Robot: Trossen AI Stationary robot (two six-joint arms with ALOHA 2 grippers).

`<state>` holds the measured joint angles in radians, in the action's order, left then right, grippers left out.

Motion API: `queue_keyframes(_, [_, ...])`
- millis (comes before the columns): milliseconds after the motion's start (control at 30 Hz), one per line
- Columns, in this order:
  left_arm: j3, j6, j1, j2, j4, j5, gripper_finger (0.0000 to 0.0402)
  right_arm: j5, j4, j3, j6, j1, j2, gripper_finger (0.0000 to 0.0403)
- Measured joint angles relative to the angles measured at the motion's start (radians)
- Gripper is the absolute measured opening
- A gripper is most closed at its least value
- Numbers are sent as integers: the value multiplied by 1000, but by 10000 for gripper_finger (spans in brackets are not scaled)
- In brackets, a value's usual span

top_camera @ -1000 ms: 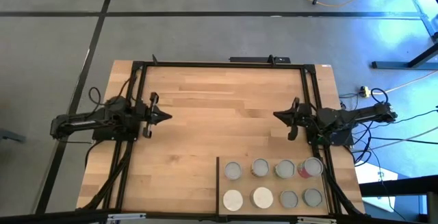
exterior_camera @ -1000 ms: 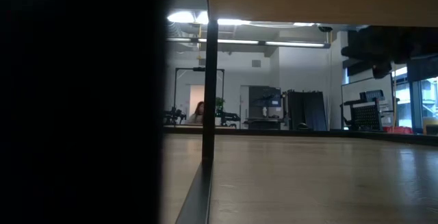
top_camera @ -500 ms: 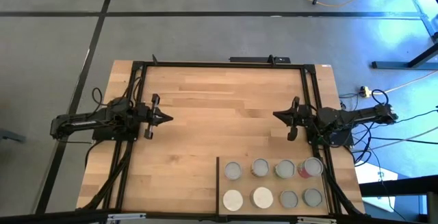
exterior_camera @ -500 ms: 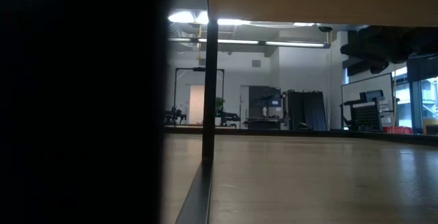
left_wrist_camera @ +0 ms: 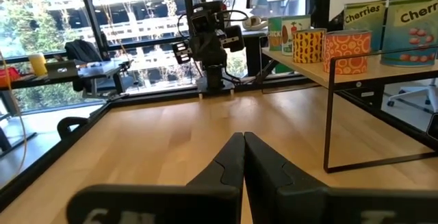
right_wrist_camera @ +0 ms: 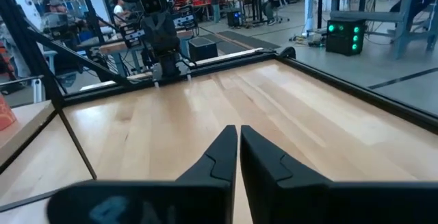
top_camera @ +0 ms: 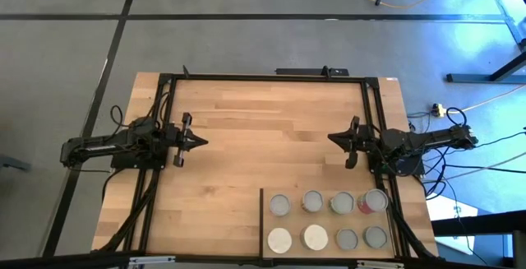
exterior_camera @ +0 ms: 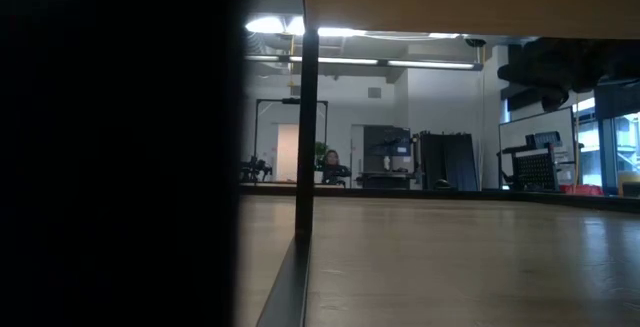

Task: Pick and place cans onto a shelf
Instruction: Return to Home Position

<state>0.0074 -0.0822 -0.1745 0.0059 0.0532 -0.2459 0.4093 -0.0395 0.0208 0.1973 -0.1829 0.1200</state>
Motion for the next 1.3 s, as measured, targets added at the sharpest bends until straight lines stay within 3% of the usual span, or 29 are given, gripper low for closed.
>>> queue_keyframes(1300, [0, -16, 0, 0, 0, 1, 0, -2, 0, 1, 4, 0, 0, 25])
